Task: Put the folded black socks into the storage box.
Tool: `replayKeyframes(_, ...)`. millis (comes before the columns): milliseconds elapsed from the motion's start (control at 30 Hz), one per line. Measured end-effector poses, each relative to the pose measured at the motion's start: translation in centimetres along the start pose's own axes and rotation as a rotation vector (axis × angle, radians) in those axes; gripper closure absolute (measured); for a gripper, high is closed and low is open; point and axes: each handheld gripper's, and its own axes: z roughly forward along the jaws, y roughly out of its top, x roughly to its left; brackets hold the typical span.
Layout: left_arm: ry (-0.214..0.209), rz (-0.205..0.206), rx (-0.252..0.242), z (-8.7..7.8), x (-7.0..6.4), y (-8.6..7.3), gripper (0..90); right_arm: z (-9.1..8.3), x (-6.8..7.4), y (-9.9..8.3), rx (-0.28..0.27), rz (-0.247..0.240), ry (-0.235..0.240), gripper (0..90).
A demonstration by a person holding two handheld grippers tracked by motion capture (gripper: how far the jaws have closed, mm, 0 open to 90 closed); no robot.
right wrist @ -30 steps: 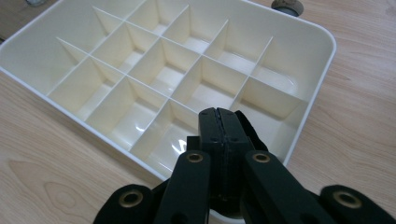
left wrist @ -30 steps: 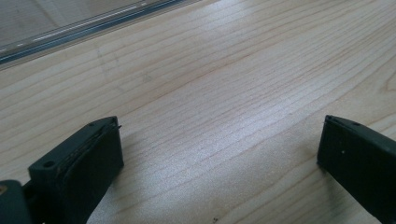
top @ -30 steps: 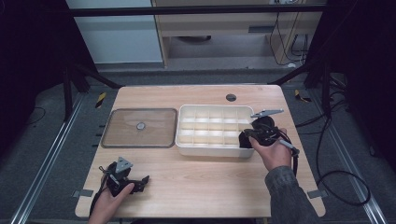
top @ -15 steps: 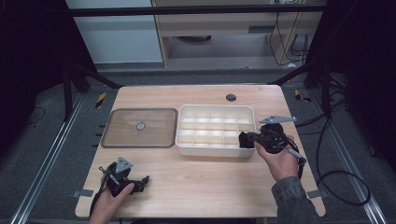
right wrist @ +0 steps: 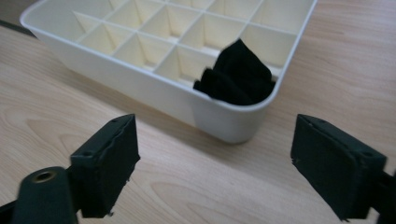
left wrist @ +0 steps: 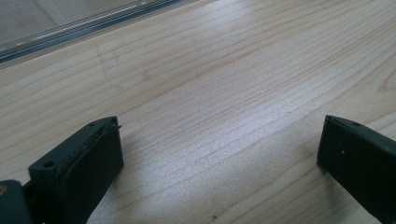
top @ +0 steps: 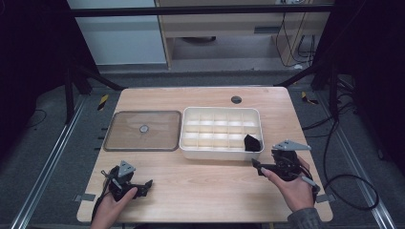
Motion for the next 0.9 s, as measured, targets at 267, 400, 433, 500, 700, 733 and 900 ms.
replayKeyframes(267,-0.001,0.000,0.000,0.0,0.0,0.0,0.0,1.9,0.0,-3.0,0.061,-0.022,0.012,8.6)
replayKeyframes(400,-0.002,0.000,0.000,0.0,0.0,0.0,0.0,2.9,0.1,-4.0,0.099,-0.041,-0.005,15.5)
replayKeyframes(433,-0.002,0.002,0.000,0.0,0.0,0.0,0.0,3.1,0.1,-4.2,0.100,-0.044,-0.007,15.8)
replayKeyframes(500,-0.005,0.004,0.000,0.0,0.0,0.0,0.0,3.7,0.0,-4.6,0.101,-0.038,-0.011,15.0)
replayKeyframes(700,-0.012,0.011,0.001,0.0,0.1,0.0,0.0,4.8,-0.1,-5.4,0.074,-0.040,-0.013,13.1)
replayKeyframes(733,-0.010,0.011,0.002,-0.1,0.1,0.0,0.0,5.0,-0.1,-5.4,0.077,-0.038,-0.016,12.6)
replayKeyframes(900,-0.013,0.013,0.001,0.0,0.2,0.0,0.0,5.9,0.0,-5.9,0.085,-0.033,-0.022,11.6)
